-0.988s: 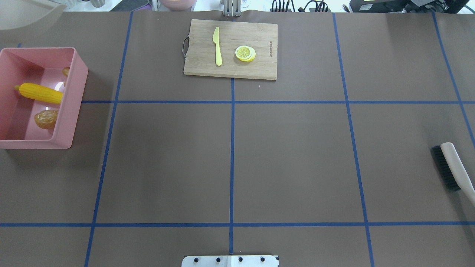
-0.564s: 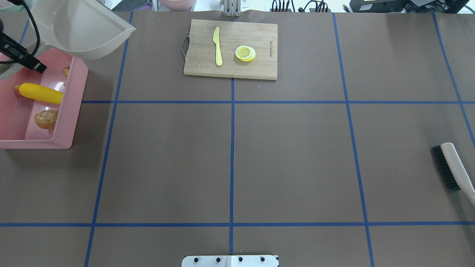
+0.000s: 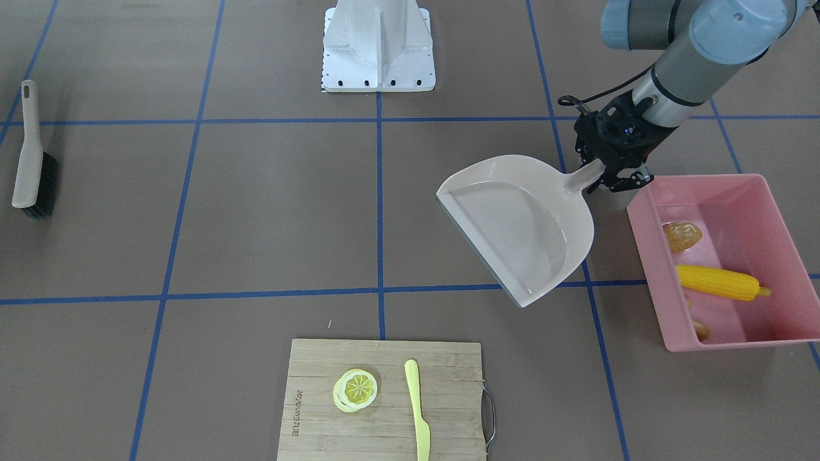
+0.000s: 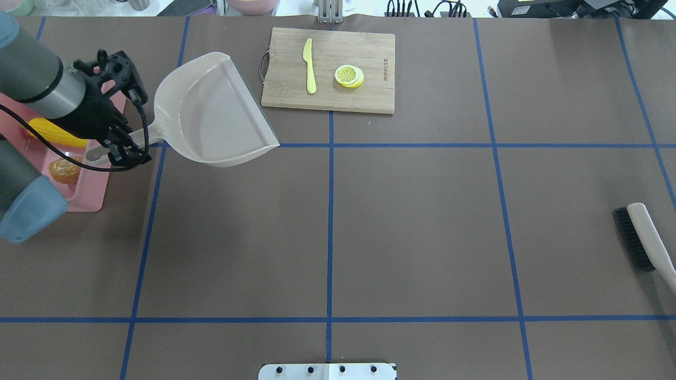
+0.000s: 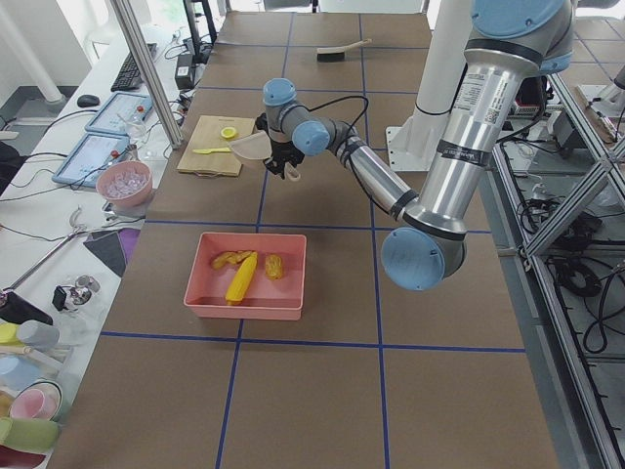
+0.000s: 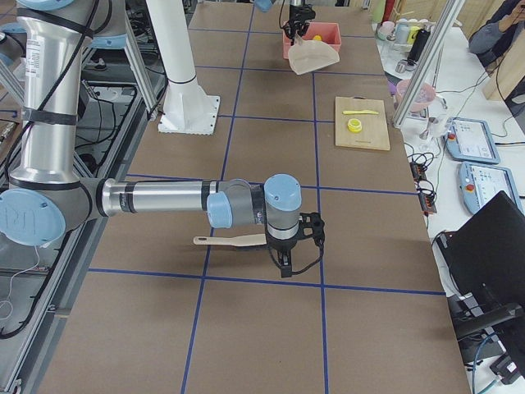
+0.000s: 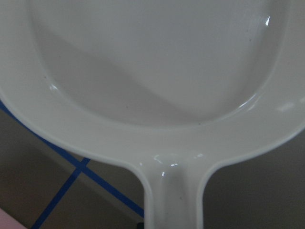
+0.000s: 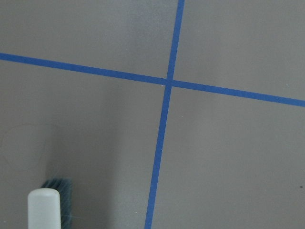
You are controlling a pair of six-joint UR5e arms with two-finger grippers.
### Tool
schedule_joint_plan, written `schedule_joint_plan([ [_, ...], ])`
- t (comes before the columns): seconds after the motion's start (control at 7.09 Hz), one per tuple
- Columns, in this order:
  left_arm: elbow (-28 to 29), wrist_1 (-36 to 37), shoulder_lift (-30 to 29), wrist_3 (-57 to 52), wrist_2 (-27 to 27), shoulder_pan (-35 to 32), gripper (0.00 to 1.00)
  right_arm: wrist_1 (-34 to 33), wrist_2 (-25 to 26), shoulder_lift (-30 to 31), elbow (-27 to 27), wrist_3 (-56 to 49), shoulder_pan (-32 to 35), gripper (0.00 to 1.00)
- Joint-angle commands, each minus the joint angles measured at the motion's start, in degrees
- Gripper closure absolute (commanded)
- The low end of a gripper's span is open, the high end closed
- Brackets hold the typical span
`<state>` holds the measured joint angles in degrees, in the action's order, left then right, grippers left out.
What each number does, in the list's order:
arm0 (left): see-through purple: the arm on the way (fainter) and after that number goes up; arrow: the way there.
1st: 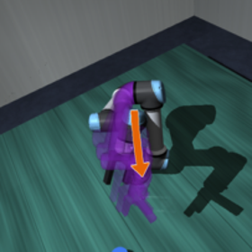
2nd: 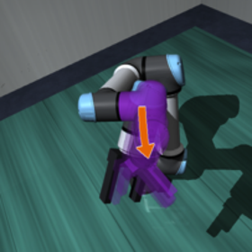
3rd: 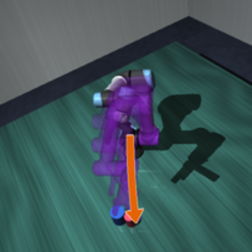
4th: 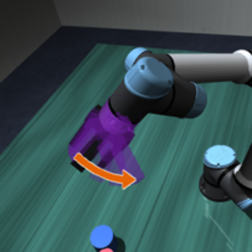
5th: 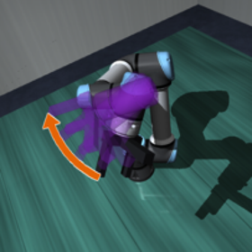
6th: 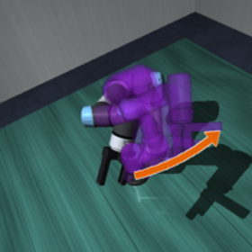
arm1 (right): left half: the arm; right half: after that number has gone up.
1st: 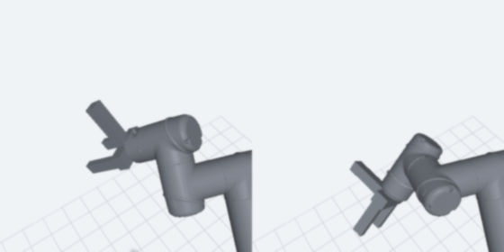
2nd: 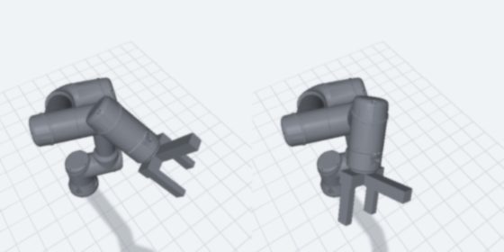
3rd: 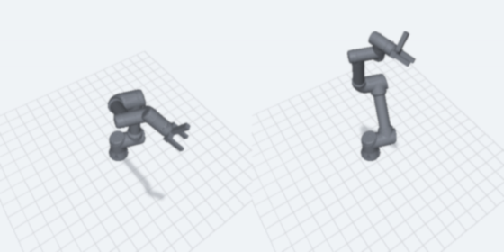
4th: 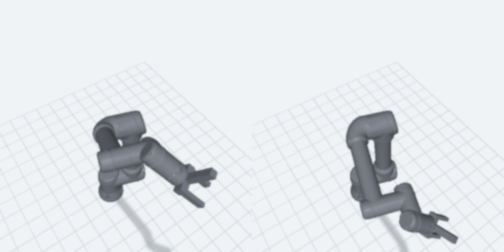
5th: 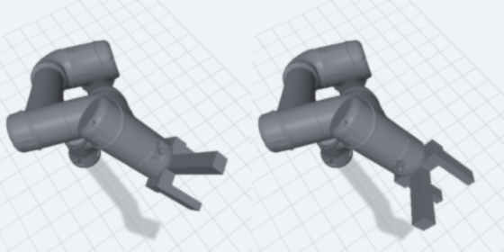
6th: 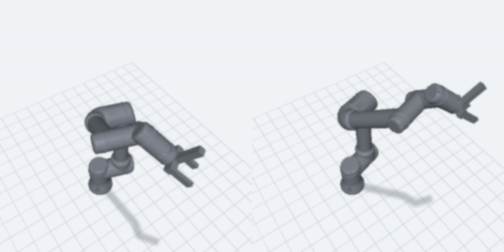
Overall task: Sweep and dump trash into bin
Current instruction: 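Carry the empty dustpan back and lower it onto the table with the left gripper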
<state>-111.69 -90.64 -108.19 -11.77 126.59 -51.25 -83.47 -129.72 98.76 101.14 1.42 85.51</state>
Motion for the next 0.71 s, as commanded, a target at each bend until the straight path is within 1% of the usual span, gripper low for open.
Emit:
schedule_joint_plan([
  [0.0,0.59,-0.5,0.08,-9.03,-2.39,5.7,1.0,0.07,0.0,0.29,0.02,-0.02,0.0,0.0],
  [0.14,1.12,-1.63,0.34,-11.15,-2.66,8.68,1.0,-0.02,0.08,0.38,-0.15,-0.02,0.0,0.0],
  [0.42,3.4,-3.92,0.35,-11.96,-3.27,12.04,1.0,-0.02,0.08,0.47,-0.24,-0.02,0.0,0.0],
  [0.56,3.84,-4.1,0.17,-11.96,-4.75,14.32,1.0,-0.02,0.08,0.47,-0.24,-0.02,0.0,0.0],
])
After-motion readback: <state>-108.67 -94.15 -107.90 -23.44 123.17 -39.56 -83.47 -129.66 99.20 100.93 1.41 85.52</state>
